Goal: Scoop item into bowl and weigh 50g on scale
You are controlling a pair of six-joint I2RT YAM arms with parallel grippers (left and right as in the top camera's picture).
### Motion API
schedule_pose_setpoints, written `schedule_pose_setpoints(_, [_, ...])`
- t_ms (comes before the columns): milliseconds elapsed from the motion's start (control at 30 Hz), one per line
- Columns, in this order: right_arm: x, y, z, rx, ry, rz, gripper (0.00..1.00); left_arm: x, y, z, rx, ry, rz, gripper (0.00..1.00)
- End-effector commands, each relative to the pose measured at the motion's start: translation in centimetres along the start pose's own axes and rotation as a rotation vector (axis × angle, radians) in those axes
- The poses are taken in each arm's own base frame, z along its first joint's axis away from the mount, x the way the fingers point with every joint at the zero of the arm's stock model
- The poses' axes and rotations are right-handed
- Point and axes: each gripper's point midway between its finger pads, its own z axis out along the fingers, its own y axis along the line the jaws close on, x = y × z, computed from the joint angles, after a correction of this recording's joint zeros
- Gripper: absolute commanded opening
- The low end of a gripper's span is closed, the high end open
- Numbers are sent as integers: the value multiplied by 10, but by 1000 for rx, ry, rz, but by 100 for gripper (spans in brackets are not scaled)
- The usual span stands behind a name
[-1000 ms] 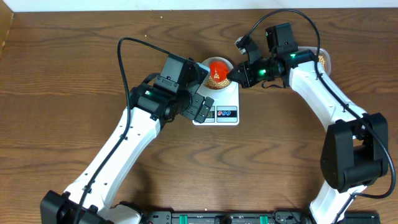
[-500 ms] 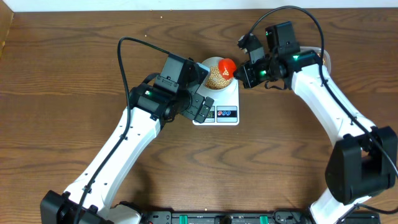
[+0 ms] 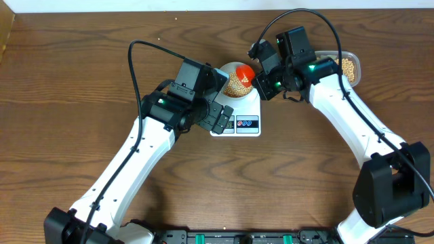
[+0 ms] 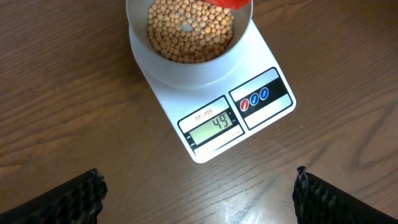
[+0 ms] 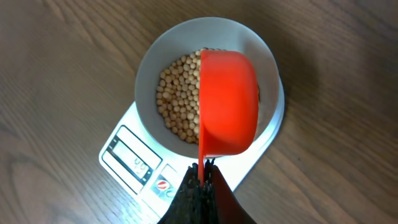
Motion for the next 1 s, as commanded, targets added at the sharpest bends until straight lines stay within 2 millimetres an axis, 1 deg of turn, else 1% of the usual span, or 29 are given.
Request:
schedule_pose_setpoints(0, [-8,3,-9,11,-25,-58,1,1,1,2,0,8,2,98])
schedule_pose_setpoints(333, [-7,6,-9,-6,-24,-53,1,1,1,2,0,8,2,98])
schedule_pose_setpoints(500, [-6,9,-8,-12,-18,-128,1,1,1,2,0,8,2,98])
schedule_pose_setpoints(967, [-5,6,-8,7,-13,-186,1,1,1,2,0,8,2,98])
